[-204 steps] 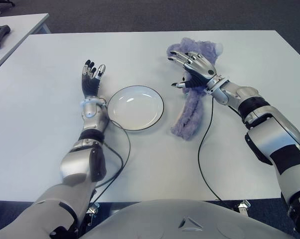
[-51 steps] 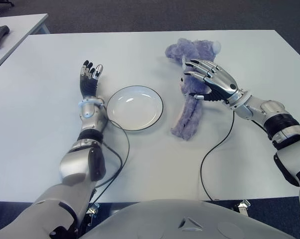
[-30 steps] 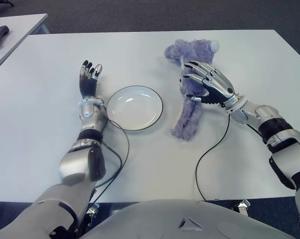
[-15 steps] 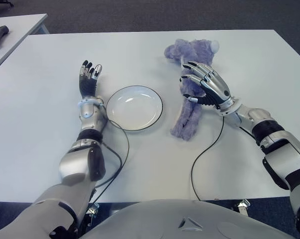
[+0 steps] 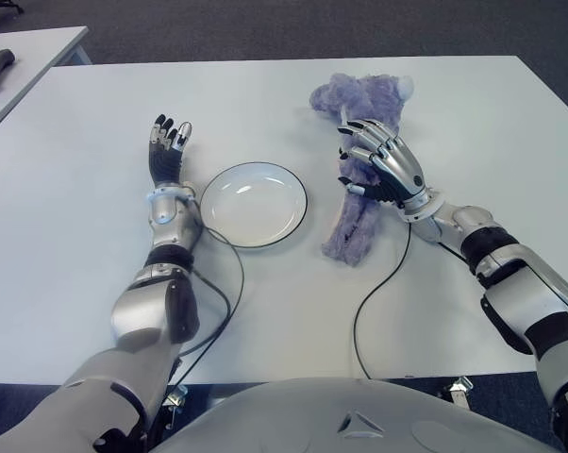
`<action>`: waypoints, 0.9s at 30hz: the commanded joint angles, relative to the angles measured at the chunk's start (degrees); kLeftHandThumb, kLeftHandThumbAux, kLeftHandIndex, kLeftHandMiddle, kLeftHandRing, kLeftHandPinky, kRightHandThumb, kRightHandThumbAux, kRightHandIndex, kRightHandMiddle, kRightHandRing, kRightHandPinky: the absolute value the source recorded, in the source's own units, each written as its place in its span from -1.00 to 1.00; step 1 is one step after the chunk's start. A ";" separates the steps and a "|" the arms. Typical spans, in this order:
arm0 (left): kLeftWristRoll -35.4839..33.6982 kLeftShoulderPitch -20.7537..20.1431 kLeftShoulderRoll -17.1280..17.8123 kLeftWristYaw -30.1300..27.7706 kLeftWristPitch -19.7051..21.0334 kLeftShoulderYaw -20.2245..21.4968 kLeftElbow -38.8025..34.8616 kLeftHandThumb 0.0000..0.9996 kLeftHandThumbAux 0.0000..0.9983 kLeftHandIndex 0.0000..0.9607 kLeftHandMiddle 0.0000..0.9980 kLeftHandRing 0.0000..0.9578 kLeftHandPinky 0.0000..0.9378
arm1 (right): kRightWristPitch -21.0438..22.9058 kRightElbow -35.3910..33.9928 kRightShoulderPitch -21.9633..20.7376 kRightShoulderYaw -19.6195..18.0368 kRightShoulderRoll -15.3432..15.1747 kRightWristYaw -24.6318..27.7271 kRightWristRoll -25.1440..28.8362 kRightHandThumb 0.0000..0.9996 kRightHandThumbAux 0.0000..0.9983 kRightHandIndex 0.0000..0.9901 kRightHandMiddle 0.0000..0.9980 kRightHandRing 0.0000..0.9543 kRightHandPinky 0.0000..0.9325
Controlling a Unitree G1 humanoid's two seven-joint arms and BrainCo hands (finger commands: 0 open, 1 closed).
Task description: Put the doll into the plate.
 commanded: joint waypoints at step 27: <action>-2.26 16.59 -5.26 -0.74 1.52 1.72 9.56 -1.00 0.06 -0.94 -0.80 -0.91 -1.00 | 5.57 3.91 -4.77 6.79 5.33 -24.07 -10.26 -0.41 0.09 0.60 0.69 0.69 0.71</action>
